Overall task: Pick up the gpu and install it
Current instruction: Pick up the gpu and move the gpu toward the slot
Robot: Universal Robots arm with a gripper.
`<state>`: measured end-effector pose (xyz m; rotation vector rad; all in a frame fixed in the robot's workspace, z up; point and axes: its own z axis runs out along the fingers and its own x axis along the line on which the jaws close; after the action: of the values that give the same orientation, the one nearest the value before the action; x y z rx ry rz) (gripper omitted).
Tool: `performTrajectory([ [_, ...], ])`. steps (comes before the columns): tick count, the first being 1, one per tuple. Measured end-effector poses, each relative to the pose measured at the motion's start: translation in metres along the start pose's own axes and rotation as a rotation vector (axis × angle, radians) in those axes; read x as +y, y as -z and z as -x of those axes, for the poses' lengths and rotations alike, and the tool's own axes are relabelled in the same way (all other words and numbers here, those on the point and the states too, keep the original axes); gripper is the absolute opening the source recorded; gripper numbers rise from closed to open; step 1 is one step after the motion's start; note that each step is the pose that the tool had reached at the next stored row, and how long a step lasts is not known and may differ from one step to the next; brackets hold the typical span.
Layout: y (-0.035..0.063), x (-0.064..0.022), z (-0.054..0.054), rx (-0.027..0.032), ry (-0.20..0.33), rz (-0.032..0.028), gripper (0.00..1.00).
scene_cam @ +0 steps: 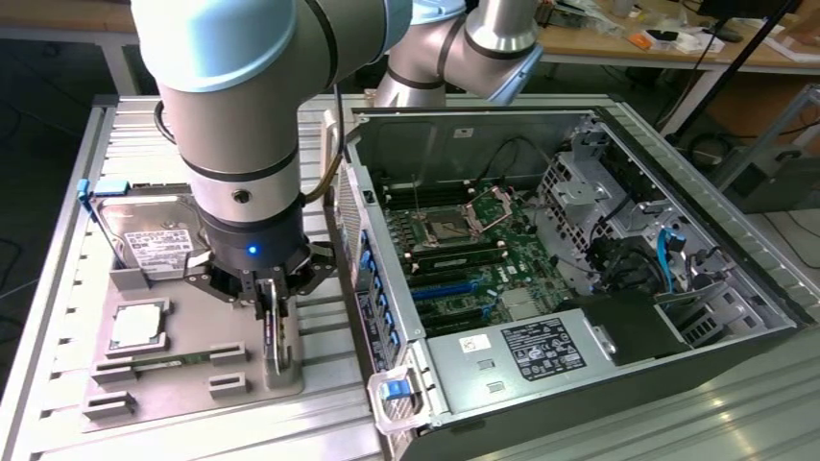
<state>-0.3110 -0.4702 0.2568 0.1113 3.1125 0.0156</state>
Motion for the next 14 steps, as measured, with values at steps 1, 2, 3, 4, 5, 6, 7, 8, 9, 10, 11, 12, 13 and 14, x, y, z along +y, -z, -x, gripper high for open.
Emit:
performTrajectory([
  [1,0.0000,0.0000,0.0000,0.0000,0.000,0.0000,0.27],
  [2,0.0000,0.0000,0.0000,0.0000,0.000,0.0000,0.27],
  [3,0.0000,0.0000,0.0000,0.0000,0.000,0.0000,0.27],
  [4,0.0000,0.0000,0.0000,0.0000,0.000,0.0000,0.27],
  [5,0.0000,0.0000,0.0000,0.0000,0.000,0.0000,0.27],
  [6,0.0000,0.0000,0.0000,0.0000,0.000,0.0000,0.27],
  [7,0.0000,0.0000,0.0000,0.0000,0.000,0.0000,0.27],
  [8,0.0000,0.0000,0.0000,0.0000,0.000,0.0000,0.27],
  [9,0.0000,0.0000,0.0000,0.0000,0.000,0.0000,0.27],
  [10,0.0000,0.0000,0.0000,0.0001,0.000,0.0000,0.27],
  [11,0.0000,0.0000,0.0000,0.0000,0.000,0.0000,0.27],
  [12,0.0000,0.0000,0.0000,0.0000,0.000,0.0000,0.27],
  [13,0.0000,0.0000,0.0000,0.0001,0.000,0.0000,0.27],
  [14,0.0006,0.0000,0.0000,0.0001,0.000,-0.0001,0.27],
])
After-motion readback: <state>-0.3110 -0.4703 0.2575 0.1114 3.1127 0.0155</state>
